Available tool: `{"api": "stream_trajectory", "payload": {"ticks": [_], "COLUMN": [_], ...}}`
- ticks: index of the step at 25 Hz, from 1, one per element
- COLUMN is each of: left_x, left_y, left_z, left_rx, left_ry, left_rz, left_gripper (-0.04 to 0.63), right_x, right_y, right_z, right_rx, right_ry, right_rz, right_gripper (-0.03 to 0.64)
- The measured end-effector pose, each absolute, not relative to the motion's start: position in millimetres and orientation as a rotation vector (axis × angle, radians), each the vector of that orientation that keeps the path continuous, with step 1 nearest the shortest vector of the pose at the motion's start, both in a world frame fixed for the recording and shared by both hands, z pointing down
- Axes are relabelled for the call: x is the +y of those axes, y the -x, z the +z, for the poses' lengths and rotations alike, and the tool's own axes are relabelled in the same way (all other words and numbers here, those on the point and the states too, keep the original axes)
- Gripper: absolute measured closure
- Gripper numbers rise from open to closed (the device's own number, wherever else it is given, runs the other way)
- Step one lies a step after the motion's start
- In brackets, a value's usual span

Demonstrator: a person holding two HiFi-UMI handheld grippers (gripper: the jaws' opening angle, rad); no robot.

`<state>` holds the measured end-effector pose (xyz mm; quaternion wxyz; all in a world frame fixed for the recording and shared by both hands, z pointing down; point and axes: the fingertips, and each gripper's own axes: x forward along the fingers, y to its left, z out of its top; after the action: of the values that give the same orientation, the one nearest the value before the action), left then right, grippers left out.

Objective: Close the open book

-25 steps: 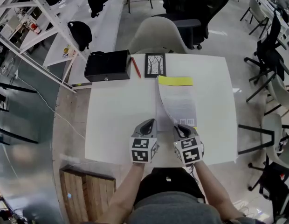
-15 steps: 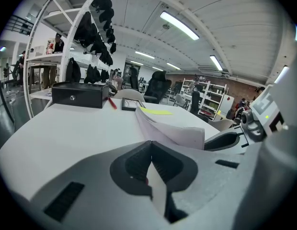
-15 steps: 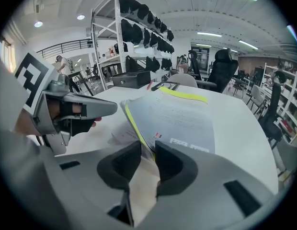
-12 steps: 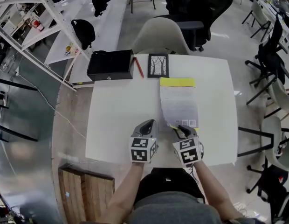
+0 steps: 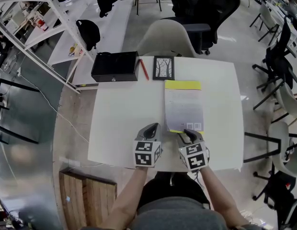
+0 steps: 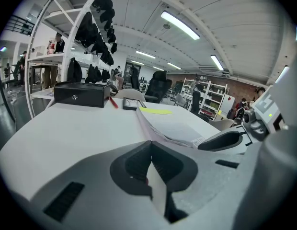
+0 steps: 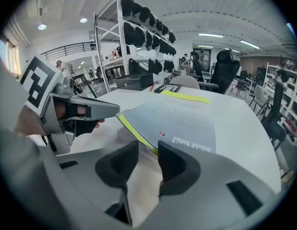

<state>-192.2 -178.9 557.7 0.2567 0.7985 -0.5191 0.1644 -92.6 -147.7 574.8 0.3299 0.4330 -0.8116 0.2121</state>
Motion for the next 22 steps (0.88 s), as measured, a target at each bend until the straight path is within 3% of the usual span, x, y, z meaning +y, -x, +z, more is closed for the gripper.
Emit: {"api": "stream_trajectory", "payload": {"ticks": [9,18,22], "left_x": [-171.8,-168.3,-167.6], "left_y": [186.8,176.0,175.7], "left_z": [546.4,535.1,529.4], "left_rx": [-1.439,-1.457,-1.472], "left_ry": [-2.197,-2.227,-2.238], "left_rz": [0.434,0.447,0.453], "left_gripper": [0.589,0.589,0.589], "right_x": [-139.6,-143.9,-143.9], "right_y": [81.1,49.0,36.5], "right_z": [556.8,517.5,500.7], "right_rx": [-2.206,-2.302,-2.328], "right_ry": [-1.191,-1.388,-1.448], "right_rz": [0.615,0.662,0.647], "right_gripper": [0.499,0.591,0.594]}}
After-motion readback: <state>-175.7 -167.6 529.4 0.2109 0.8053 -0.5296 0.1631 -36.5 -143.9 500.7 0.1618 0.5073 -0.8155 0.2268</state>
